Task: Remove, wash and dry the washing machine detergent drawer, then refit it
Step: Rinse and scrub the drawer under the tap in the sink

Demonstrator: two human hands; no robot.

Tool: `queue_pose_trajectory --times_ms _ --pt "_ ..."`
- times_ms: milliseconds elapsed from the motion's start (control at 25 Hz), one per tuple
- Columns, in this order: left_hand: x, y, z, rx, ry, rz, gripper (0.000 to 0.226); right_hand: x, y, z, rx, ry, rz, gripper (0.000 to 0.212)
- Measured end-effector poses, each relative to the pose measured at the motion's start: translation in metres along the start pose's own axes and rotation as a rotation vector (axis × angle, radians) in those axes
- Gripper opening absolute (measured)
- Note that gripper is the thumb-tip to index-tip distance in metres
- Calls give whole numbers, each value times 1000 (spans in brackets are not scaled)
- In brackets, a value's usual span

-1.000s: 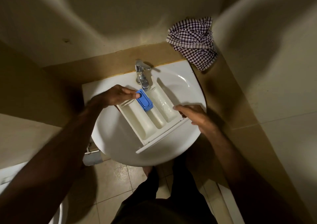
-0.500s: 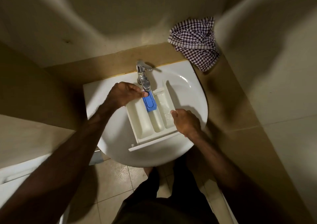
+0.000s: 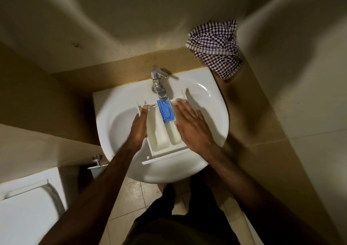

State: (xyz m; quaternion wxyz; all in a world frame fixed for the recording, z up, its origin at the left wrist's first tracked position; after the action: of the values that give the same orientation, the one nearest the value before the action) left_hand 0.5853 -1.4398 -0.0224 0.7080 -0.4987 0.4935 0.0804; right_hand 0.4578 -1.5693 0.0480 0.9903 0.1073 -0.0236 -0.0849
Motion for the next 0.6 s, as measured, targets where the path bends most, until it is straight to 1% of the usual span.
queue_pose_trajectory --times_ms 40,80,120,200,280,360,480,600 --pt "-2 -2 -1 8 -1 -10 55 11 14 -1 -43 -3 152 57" --pt "-2 -3 -1 25 -4 -27 55 19 23 -5 -94 13 244 56" --pt "-4 -6 -2 45 -9 -47 55 25 27 -9 -118 46 283 58" --pt "-3 -9 0 65 -35 -86 53 28 27 -16 -114 110 296 64" --pt "-3 -13 1 61 -50 -114 46 16 23 -18 -138 105 346 67" --pt "-4 -15 -1 71 -44 -130 44 6 19 -15 -171 109 399 69" --pt "-2 -16 -2 79 -23 -138 42 10 20 -17 -166 146 359 73" --pt "-3 -19 -1 101 -20 -170 39 8 24 -20 -93 162 297 74"
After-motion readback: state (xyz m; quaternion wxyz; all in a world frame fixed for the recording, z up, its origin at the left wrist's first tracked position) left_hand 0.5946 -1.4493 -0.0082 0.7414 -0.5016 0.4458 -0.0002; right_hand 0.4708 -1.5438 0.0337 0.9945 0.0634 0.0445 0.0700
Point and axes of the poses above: each hand's wrist, its own x-axis towards the middle knuckle, its own z-axis out of the back of the hand, y = z × x, the point moved 9 cm from there along x, towards the middle knuckle, and after that the axes turned 14 degrees about z, right-handed, at the moved point
